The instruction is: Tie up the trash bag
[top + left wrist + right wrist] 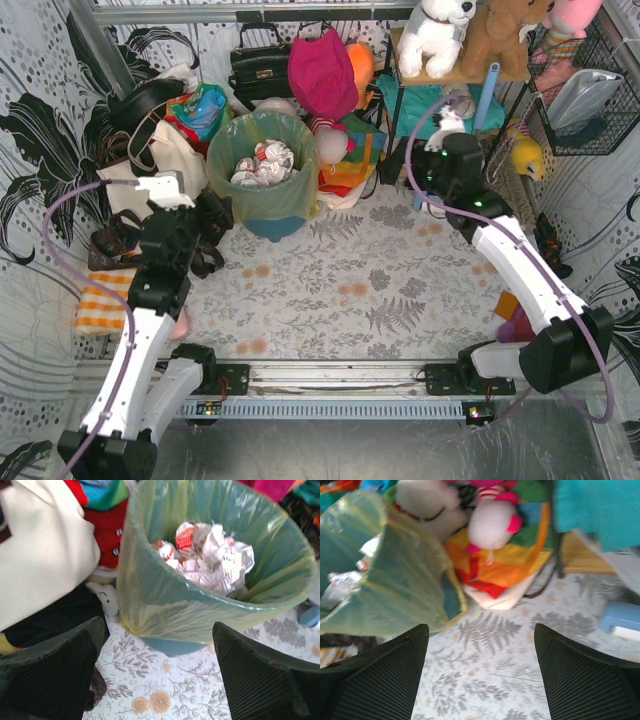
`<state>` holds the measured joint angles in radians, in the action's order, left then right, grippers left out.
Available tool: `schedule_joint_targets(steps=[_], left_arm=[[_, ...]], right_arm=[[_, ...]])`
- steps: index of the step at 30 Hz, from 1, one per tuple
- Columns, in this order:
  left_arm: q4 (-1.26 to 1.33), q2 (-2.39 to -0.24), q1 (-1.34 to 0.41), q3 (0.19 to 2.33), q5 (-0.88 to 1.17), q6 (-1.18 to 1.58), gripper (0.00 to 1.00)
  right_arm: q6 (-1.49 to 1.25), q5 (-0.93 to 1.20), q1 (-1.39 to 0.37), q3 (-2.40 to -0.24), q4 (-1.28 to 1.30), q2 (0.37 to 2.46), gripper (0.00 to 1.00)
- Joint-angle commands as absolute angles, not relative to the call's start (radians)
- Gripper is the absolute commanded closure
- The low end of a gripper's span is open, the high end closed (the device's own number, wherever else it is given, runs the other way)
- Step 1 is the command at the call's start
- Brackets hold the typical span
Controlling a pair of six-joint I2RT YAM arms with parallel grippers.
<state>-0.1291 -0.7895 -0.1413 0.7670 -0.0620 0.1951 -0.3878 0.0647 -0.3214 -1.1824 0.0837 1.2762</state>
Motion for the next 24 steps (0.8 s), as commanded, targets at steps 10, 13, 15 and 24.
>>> schedule_joint_targets(steps=[10, 13, 15, 24], left_arm=[[-0.038, -0.722, -0.031, 0.745, -0.007, 0.282, 0.02], [-0.061, -0.733, -0.031, 0.771, -0.027, 0.276, 0.02], [-0.066, -0.749, -0.031, 0.79, -0.065, 0.285, 0.02], [-0.194, -0.94, -0.031, 1.006, -0.135, 0.399, 0.1]], right_arm=[[-0.507, 0.156, -0.548, -1.649, 0.222, 1.639, 0.25], [-0.534, 0.133, -0.57, -1.735, 0.232, 1.713, 0.29], [-0.546, 0.123, -0.58, -1.794, 0.262, 1.762, 0.32], [-0.547, 0.063, -0.604, -2.002, 0.398, 1.911, 0.34]])
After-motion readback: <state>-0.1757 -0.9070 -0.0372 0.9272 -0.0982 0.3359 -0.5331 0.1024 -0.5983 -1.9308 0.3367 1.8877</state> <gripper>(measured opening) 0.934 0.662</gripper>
